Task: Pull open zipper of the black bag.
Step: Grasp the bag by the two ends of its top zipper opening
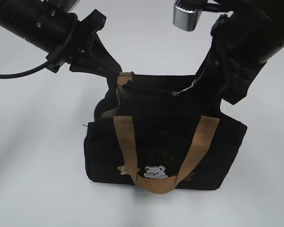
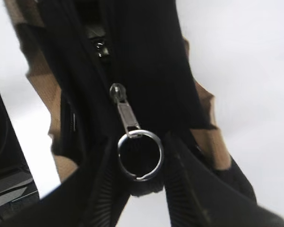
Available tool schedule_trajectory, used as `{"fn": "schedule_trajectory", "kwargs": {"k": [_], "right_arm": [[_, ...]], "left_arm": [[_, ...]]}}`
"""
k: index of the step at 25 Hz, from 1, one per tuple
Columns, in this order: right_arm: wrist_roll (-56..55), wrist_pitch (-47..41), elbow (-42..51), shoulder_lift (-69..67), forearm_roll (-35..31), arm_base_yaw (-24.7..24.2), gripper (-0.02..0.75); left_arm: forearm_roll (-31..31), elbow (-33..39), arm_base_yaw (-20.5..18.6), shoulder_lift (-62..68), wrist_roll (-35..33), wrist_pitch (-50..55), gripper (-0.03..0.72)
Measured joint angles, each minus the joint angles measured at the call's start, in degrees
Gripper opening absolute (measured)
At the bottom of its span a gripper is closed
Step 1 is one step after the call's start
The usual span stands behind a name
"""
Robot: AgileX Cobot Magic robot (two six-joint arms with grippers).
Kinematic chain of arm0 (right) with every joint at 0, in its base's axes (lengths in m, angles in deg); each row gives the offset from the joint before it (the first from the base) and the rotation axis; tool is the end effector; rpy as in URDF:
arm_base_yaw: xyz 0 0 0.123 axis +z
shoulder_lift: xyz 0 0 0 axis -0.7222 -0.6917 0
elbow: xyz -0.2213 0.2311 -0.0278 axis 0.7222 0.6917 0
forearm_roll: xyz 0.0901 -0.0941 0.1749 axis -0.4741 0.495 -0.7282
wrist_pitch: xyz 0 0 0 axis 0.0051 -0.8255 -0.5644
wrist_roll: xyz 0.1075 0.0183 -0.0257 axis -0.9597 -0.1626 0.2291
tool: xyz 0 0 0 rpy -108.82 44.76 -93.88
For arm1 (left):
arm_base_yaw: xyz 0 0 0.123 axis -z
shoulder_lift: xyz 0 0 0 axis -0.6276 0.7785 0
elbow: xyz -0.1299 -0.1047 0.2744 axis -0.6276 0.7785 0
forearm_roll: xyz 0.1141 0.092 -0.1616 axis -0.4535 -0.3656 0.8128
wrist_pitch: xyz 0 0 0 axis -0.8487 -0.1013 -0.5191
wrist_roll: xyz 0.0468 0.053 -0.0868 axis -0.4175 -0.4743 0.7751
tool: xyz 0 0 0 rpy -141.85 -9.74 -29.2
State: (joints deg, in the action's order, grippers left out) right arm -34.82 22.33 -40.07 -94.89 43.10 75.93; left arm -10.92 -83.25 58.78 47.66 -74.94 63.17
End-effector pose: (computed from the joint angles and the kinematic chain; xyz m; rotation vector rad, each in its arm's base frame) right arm 0.2224 0.1497 0.3401 -1.5123 2.1846 0.1939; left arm 0.2985 -0.1862 0.3109 0.4580 2.6043 -1.1271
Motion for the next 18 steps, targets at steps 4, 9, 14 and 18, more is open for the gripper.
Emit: {"fn": "schedule_trajectory", "kwargs": {"k": [4, 9, 14, 18], "right_arm": [[-5.2, -2.8, 0.0, 1.1, 4.0, -1.2, 0.242], [-10.8, -8.0, 0.0, 1.3, 6.1, -6.4, 0.242], [-13.4, -10.5, 0.0, 1.3, 6.6, -9.2, 0.242], [-16.4, -10.7, 0.0, 1.3, 7.5, -9.3, 0.242]], "left_arm": [[0.0, 0.0, 0.0, 0.0, 0.0, 0.0, 0.027], [0.0, 0.0, 0.0, 0.0, 0.1, 0.0, 0.027], [-0.3, 0.0, 0.0, 0.0, 0.1, 0.0, 0.027], [-0.3, 0.0, 0.0, 0.0, 0.1, 0.0, 0.027]]}}
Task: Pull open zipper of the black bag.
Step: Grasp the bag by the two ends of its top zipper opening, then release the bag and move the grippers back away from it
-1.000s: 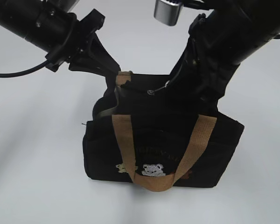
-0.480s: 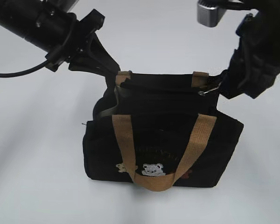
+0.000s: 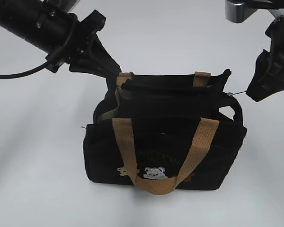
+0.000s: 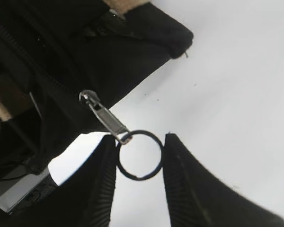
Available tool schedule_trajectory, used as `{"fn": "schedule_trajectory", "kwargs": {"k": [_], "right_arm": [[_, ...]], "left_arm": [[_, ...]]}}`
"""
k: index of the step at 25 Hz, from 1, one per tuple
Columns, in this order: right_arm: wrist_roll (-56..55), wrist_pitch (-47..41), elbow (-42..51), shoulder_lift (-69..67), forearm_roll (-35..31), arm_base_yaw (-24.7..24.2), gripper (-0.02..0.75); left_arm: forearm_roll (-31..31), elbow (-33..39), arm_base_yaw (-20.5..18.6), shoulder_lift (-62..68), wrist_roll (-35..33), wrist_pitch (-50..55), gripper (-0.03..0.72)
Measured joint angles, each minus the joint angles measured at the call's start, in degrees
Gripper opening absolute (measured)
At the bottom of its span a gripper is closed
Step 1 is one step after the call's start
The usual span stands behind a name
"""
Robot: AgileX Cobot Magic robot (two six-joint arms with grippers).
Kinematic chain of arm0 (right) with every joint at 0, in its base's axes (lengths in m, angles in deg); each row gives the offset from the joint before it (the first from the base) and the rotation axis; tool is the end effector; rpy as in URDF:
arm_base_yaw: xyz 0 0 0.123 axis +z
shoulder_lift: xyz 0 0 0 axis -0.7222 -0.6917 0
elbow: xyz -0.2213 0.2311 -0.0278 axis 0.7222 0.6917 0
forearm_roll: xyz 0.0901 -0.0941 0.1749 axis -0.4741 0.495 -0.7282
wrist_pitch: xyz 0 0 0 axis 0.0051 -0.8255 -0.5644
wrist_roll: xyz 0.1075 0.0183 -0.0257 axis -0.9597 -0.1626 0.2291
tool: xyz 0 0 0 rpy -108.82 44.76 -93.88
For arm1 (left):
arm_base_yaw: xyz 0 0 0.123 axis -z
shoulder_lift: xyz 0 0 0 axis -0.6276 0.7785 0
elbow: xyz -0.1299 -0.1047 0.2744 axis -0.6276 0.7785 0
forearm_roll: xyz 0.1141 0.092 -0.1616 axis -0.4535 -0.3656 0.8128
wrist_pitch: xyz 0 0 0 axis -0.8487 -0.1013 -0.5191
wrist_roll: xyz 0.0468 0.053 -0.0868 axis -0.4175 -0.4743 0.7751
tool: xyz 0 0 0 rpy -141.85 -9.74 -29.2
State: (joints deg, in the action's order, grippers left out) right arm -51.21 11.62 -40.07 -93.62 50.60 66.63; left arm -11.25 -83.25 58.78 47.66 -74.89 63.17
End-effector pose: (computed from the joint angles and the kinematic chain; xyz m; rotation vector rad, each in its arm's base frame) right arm 0.2246 0.0928 0.3363 -1.1337 2.6068 0.0894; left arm 0.2985 -0.1859 0.3105 0.4614 2.6067 -1.1206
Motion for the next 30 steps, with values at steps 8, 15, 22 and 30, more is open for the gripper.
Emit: {"fn": "schedule_trajectory", "kwargs": {"k": [8, 15, 22, 30], "right_arm": [[-6.2, -2.7, 0.0, 0.0, 4.8, 0.0, 0.242], [-11.2, -2.9, 0.0, 0.2, 4.8, 0.0, 0.255], [-16.9, -3.1, 0.0, 4.7, 4.8, -0.1, 0.61], [-19.5, -3.1, 11.7, 16.4, 4.8, -0.1, 0.596]], "left_arm": [[0.0, 0.0, 0.0, 0.0, 0.0, 0.0, 0.027], [-0.1, 0.0, 0.0, -0.1, 0.0, 0.7, 0.028], [-5.9, 0.0, 0.0, -7.8, 0.1, 5.1, 0.258], [-25.0, 3.0, 0.0, -29.6, 11.6, 11.5, 0.411]]}}
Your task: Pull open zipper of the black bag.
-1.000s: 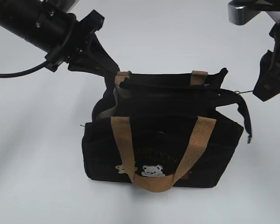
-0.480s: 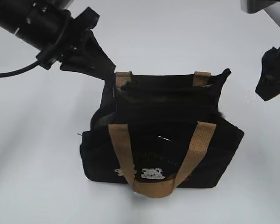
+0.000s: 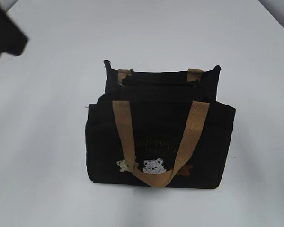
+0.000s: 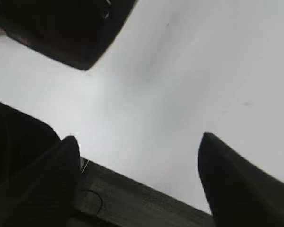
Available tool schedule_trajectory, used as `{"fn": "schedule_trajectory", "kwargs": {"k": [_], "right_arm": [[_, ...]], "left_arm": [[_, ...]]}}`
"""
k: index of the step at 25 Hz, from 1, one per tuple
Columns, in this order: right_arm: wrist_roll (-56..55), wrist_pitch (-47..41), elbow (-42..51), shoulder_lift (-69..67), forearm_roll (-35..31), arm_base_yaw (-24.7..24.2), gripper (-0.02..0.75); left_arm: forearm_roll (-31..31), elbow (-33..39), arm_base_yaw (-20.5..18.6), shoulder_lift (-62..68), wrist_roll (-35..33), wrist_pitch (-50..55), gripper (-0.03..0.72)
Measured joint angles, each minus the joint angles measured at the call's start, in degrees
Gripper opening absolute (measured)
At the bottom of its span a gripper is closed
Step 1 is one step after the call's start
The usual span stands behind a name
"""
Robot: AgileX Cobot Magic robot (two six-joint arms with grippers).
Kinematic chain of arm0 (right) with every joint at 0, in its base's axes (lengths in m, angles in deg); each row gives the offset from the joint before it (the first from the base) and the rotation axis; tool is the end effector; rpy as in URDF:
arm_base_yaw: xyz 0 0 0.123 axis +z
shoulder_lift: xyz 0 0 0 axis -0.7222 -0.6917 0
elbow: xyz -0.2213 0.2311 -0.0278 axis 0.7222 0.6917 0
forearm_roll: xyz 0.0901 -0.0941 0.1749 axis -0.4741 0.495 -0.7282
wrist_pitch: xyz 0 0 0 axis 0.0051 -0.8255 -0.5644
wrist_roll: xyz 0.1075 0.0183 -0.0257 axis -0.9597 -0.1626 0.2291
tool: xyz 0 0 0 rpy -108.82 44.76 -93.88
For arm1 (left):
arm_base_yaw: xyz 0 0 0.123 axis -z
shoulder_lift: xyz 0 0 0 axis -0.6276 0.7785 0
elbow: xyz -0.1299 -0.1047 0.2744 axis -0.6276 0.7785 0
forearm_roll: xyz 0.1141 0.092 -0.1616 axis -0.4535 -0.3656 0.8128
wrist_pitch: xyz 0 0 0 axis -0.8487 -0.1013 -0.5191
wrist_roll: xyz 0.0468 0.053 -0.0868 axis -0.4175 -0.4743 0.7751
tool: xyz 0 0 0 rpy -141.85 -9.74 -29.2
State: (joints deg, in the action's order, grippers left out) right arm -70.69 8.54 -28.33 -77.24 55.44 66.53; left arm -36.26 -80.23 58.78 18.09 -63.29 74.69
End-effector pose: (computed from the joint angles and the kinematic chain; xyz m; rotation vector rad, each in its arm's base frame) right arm 0.1452 0.0538 0.3393 -0.6998 2.7345 0.0471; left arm 0.1650 -0.1094 0.4037 0.6530 2.4925 -0.6694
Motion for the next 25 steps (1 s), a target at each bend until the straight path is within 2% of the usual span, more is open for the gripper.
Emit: {"fn": "schedule_trajectory", "kwargs": {"k": [3, 6, 10, 13, 18, 22, 25], "right_arm": [[-1.0, -0.1, 7.5, 7.8, 0.0, 0.0, 0.591], [-1.3, -0.1, 15.2, 17.8, 0.0, 0.0, 0.591], [-1.3, -0.4, 24.0, 34.9, 0.0, 0.0, 0.591], [-1.3, -0.8, 27.3, 47.3, 0.0, 0.0, 0.591], [-1.4, -0.9, 27.4, 64.3, -1.9, 0.0, 0.59], [-0.3, -0.5, 27.9, 65.8, -3.9, 0.0, 0.59], [1.4, 4.4, 29.6, 65.8, -5.9, 0.0, 0.59]], "left_arm": [[-10.2, 7.7, 0.0, -11.2, 6.9, 1.0, 0.413], [-16.9, 17.8, 0.0, -25.5, 10.7, 0.9, 0.414], [-18.9, 31.0, 0.0, -43.0, 11.6, 0.2, 0.414], [-19.0, 38.0, 0.0, -55.0, 11.7, 0.1, 0.414], [-19.8, 40.2, 0.0, -69.5, 11.9, -1.4, 0.414], [-20.1, 41.4, 0.0, -68.8, 11.4, -5.2, 0.414], [-19.6, 42.5, 0.0, -68.0, 10.9, -6.5, 0.414]]}}
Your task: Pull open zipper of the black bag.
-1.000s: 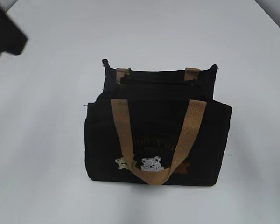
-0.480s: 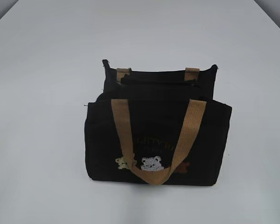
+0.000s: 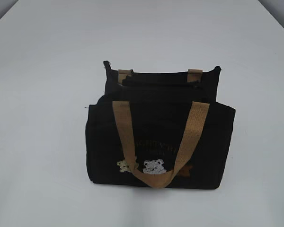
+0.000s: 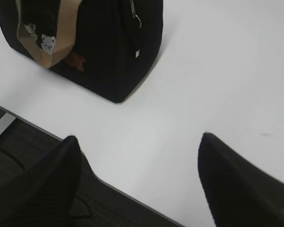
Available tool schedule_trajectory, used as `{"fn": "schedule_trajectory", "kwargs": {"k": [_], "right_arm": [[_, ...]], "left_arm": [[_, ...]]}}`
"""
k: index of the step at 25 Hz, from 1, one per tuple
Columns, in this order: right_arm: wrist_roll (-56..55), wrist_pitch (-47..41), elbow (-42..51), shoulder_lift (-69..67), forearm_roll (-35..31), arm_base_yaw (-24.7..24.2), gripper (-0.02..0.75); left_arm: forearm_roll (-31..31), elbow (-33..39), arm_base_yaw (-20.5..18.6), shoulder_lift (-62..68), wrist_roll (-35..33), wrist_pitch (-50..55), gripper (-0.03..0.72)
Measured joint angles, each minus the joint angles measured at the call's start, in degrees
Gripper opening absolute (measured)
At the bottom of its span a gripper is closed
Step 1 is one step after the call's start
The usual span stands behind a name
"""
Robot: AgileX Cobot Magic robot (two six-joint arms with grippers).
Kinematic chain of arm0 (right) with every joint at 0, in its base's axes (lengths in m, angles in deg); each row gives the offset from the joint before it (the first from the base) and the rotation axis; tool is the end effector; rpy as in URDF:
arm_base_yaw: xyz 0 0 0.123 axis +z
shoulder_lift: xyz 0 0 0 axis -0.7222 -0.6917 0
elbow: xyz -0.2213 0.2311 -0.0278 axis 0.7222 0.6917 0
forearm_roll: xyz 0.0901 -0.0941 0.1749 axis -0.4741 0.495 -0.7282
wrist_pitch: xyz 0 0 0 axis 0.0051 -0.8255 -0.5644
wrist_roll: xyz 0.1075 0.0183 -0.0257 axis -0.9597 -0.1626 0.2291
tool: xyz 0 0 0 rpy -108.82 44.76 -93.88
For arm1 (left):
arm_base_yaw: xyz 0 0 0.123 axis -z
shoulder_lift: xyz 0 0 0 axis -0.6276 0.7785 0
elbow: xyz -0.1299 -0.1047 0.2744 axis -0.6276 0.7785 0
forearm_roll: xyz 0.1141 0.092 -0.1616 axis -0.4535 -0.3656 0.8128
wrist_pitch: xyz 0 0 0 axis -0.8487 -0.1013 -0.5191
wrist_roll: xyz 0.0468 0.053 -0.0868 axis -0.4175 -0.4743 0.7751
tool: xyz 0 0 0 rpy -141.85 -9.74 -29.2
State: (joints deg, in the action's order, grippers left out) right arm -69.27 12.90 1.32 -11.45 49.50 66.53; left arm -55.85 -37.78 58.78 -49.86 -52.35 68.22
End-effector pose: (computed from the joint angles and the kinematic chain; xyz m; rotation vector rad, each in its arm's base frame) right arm -0.0579 -0.0101 0.2435 -0.5603 2.0431 0.2341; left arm -0.0526 0.0060 0.2601 0.4006 2.0322 -0.3422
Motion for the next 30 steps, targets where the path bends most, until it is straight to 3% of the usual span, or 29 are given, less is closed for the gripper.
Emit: {"fn": "schedule_trajectory", "kwargs": {"k": [24, 27, 30], "right_arm": [[1.2, 2.0, 0.7, 0.0, -3.2, -0.6, 0.59], [1.2, 2.1, 0.7, 0.0, -3.4, -6.3, 0.59], [1.2, 2.1, 0.7, 0.0, -3.4, -15.4, 0.59]], "left_arm": [[0.3, 0.0, 0.0, 0.4, -0.1, -0.6, 0.414], [0.3, 0.0, -1.8, -0.5, -0.1, -0.6, 0.414], [0.4, 0.0, -8.4, -2.1, -0.1, -0.6, 0.414]]}}
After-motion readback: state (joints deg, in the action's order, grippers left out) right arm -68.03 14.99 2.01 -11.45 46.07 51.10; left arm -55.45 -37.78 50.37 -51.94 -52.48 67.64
